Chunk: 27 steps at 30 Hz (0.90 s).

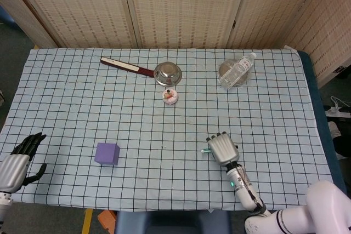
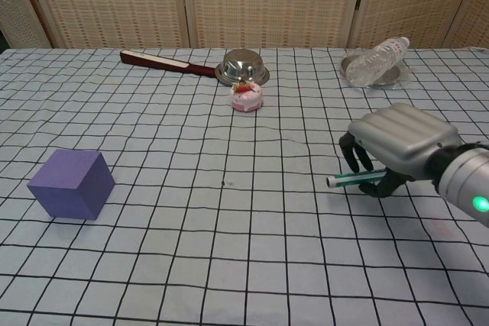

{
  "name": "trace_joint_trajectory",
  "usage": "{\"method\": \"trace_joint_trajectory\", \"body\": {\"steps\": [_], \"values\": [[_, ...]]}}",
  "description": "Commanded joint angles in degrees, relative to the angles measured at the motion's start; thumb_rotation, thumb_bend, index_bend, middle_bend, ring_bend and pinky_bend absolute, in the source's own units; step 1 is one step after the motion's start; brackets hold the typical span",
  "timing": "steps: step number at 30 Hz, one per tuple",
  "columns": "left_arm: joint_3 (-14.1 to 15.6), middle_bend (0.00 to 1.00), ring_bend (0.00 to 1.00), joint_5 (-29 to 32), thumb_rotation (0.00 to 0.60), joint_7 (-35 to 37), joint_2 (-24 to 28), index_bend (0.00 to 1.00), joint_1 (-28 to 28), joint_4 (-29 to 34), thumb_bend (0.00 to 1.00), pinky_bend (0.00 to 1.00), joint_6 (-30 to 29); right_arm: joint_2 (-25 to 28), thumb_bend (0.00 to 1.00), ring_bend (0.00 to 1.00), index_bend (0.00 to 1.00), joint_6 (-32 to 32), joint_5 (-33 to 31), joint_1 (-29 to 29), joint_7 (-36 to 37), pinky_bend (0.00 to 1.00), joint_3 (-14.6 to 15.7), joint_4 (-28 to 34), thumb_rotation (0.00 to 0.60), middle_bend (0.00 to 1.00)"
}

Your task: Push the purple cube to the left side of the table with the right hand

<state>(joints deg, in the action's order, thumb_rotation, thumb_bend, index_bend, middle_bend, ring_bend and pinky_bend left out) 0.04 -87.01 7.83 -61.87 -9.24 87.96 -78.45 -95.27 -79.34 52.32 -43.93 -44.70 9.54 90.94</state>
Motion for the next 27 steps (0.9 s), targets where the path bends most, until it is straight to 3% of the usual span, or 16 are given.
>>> {"method": "trace_joint_trajectory", "body": {"steps": [1,3,5,10,11,13,18,23,27], "values": [[-0.02,0.0,0.0,0.24,0.6,-0.52,-0.23,0.0,-0.12,0.07,0.45,0.18,0.34,1.56,0.4,0.36,0.27,1.63,1.83,2.71,2.9,0.45,1.35,-0.45,0.6,0.38],[-0.04,0.0,0.0,0.55,0.6,-0.84,-0.34,0.0,-0.22,0.07,0.45,0.18,0.71,2.24,0.39,0.27,0.09,3.19,2.44,3.68,4.39,0.42,1.37,-0.82,0.6,0.26],[-0.06,0.0,0.0,0.73,0.6,-0.99,-0.39,0.0,-0.26,0.06,0.45,0.18,0.9,2.87,0.34,0.2,0.01,4.16,3.12,4.31,5.74,0.38,1.28,-0.74,0.6,0.15],[-0.07,0.0,0.0,0.75,0.6,-1.16,-0.44,0.0,-0.3,0.04,0.45,0.18,0.95,4.57,0.22,0.08,0.0,4.96,5.12,5.62,8.58,0.32,1.24,0.22,0.6,0.01],[-0.05,0.0,0.0,0.69,0.6,-1.16,-0.43,0.0,-0.28,0.04,0.45,0.18,0.91,5.58,0.2,0.06,0.0,4.68,6.41,6.36,9.87,0.3,1.34,0.96,0.6,0.0],[-0.22,0.0,0.0,0.84,0.6,-1.25,-0.35,0.0,-0.03,0.01,0.45,0.18,0.33,9.42,0.18,0.04,0.0,-2.56,13.03,9.99,14.53,0.28,2.09,4.09,0.6,0.0],[-0.58,0.0,0.0,-0.05,0.6,-1.86,-0.85,0.0,0.82,-0.28,0.45,0.18,-2.47,14.76,0.14,0.0,0.0,-15.2,22.6,18.15,20.3,0.18,3.78,3.54,0.6,0.0],[-0.98,0.0,0.0,-3.13,0.6,-1.8,-2.56,0.0,1.77,-1.98,0.42,0.17,-7.39,17.49,0.14,0.0,0.0,-20.08,26.46,25.27,27.26,0.06,5.46,-1.85,0.6,0.0],[-1.55,0.0,0.0,-5.0,0.6,-2.11,-4.57,0.0,2.32,-4.07,0.41,0.14,-10.94,19.28,0.14,0.0,0.0,-19.36,27.91,27.19,29.11,0.03,4.95,-3.44,0.6,0.0]]}}
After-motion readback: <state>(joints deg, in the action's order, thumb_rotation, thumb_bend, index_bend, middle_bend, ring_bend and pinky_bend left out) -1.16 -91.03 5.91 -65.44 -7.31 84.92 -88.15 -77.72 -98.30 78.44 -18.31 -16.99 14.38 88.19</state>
